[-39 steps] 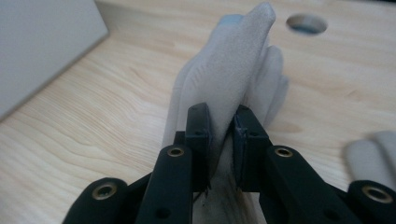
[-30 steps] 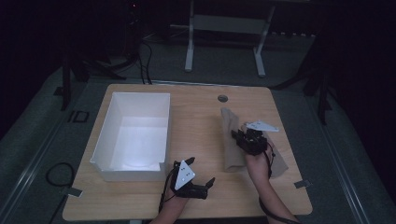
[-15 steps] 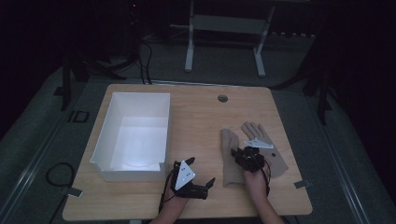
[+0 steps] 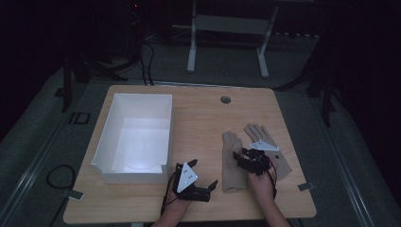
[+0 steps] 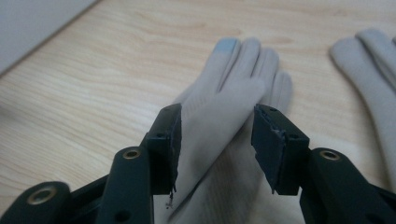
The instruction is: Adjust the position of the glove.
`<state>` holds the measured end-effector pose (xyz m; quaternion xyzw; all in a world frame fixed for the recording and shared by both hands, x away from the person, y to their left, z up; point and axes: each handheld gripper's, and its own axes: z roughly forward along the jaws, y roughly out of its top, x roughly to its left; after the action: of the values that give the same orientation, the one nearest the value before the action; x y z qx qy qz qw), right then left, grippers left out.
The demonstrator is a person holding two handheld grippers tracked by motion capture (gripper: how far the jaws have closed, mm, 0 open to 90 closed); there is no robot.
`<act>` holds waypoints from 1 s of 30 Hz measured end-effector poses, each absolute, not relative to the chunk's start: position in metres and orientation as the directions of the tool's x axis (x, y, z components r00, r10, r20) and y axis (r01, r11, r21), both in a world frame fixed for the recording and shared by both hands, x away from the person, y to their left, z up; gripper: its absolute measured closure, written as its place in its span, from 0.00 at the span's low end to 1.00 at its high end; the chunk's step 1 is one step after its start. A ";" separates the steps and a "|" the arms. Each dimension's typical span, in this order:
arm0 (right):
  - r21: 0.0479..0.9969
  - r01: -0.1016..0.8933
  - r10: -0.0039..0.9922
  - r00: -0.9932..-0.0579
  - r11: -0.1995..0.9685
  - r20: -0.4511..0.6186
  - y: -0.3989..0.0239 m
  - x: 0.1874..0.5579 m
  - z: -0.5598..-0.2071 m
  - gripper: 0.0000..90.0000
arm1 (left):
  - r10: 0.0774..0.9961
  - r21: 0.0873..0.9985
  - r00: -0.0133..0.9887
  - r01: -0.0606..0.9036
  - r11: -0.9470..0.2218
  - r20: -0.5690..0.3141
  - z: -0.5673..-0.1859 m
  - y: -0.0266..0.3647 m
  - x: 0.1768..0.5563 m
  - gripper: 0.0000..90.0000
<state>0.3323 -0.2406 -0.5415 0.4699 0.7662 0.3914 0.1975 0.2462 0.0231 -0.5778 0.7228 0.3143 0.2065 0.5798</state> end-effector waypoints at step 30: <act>0.779 0.537 0.859 -0.512 0.322 -0.003 -0.357 0.372 -0.495 0.51 | 0.699 0.967 0.711 0.225 -0.119 -0.079 -0.578 0.023 0.247 0.00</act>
<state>0.3720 -0.3575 -0.4954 0.4451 0.7843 0.3751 0.2145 0.2469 0.0233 -0.5779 0.7198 0.3207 0.2039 0.5809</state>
